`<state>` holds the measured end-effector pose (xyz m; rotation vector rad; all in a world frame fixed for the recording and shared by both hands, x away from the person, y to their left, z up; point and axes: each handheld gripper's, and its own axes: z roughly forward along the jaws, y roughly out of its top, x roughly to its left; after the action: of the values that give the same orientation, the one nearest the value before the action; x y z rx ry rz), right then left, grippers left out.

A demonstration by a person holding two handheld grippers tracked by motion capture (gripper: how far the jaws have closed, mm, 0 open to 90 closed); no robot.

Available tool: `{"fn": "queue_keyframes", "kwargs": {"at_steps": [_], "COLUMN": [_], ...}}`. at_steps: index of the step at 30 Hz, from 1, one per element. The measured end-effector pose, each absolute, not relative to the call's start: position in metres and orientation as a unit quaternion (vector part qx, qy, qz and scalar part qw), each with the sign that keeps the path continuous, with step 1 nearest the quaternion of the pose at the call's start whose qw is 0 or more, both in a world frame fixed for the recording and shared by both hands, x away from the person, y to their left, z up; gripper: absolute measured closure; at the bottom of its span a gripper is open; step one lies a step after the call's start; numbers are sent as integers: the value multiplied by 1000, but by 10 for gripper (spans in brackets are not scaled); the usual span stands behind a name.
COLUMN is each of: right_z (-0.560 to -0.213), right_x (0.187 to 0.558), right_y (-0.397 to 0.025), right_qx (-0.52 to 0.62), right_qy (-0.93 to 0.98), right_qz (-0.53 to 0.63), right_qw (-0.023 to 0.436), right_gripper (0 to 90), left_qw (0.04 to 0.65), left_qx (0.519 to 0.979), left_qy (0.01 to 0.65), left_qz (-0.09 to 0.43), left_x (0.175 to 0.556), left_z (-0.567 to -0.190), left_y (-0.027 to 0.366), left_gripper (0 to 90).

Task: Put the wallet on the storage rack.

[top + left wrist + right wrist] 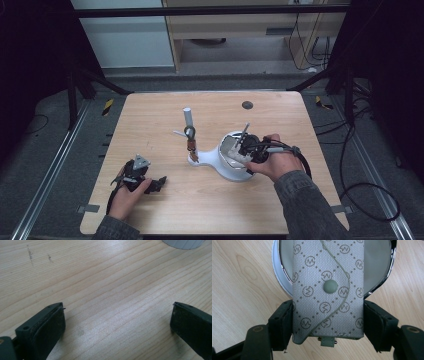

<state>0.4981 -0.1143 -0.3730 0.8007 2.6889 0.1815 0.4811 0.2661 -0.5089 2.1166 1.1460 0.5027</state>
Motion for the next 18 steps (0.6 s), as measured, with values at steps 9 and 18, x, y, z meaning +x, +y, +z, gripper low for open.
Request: {"fn": "queue_keyframes", "kwargs": {"at_steps": [9, 18], "right_z": [-376, -378], "right_x": [501, 505], "right_y": [-113, -107], "right_qx": [279, 278], "right_qy": [945, 945], "right_qz": [58, 55], "right_qw": [162, 161], "right_gripper": [307, 305], "left_qw": [335, 335], "left_qx": [811, 811], "left_qy": [439, 439], "left_qz": [192, 192], "left_x": [481, 481], "left_z": [-509, -509], "left_y": [266, 265], "left_gripper": [0, 0]}}
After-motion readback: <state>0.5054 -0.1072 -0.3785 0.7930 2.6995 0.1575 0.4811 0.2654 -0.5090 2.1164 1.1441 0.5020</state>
